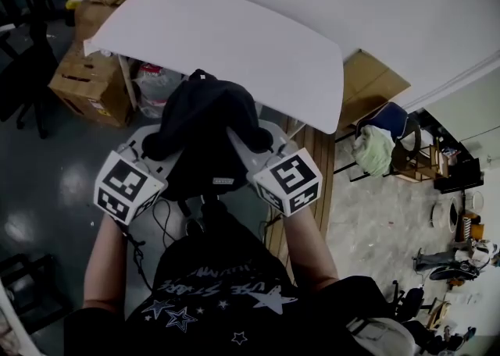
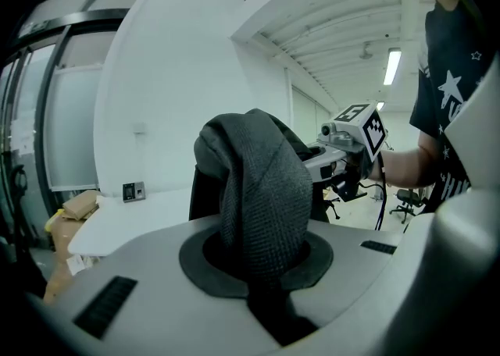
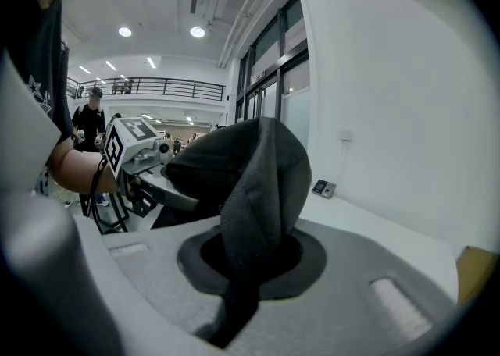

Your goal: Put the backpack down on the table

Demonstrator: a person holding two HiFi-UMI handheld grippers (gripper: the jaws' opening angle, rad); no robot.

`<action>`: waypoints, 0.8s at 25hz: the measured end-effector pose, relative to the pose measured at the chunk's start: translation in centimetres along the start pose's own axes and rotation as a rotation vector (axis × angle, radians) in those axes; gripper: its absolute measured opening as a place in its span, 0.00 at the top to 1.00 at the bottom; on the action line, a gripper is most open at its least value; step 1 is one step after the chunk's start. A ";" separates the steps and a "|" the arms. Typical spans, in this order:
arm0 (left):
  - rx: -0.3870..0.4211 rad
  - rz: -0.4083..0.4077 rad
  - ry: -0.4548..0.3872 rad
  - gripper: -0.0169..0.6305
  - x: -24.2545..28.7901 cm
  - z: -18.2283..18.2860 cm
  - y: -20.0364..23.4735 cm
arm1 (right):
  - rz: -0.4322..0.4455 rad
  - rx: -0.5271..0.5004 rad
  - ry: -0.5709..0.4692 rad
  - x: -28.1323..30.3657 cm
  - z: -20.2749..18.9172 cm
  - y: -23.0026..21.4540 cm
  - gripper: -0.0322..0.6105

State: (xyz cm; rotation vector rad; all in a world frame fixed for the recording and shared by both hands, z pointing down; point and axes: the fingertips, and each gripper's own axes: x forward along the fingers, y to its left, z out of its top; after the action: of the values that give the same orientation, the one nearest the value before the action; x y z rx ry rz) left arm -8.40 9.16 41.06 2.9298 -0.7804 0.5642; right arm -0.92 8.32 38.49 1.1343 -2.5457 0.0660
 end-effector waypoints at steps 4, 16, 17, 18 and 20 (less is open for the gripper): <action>-0.019 0.002 0.019 0.90 0.9 -1.0 1.6 | 0.012 0.016 0.013 1.9 -0.6 -0.8 0.91; -0.023 0.056 0.068 0.90 4.4 -0.8 10.3 | 0.098 0.020 0.003 10.1 0.4 -6.3 0.91; -0.027 0.062 0.063 0.90 4.9 -0.4 11.2 | 0.102 0.010 0.000 10.8 0.9 -7.2 0.91; -0.030 0.068 0.058 0.90 5.3 0.1 12.1 | 0.103 -0.001 -0.004 11.4 1.5 -8.0 0.91; -0.031 0.079 0.049 0.90 6.2 1.2 13.9 | 0.103 -0.021 -0.014 12.6 2.6 -9.6 0.91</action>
State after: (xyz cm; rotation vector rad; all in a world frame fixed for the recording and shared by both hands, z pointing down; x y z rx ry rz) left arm -9.88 -6.00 41.68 2.8566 -0.8937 0.6213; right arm -2.45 -7.64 39.26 0.9994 -2.6096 0.0569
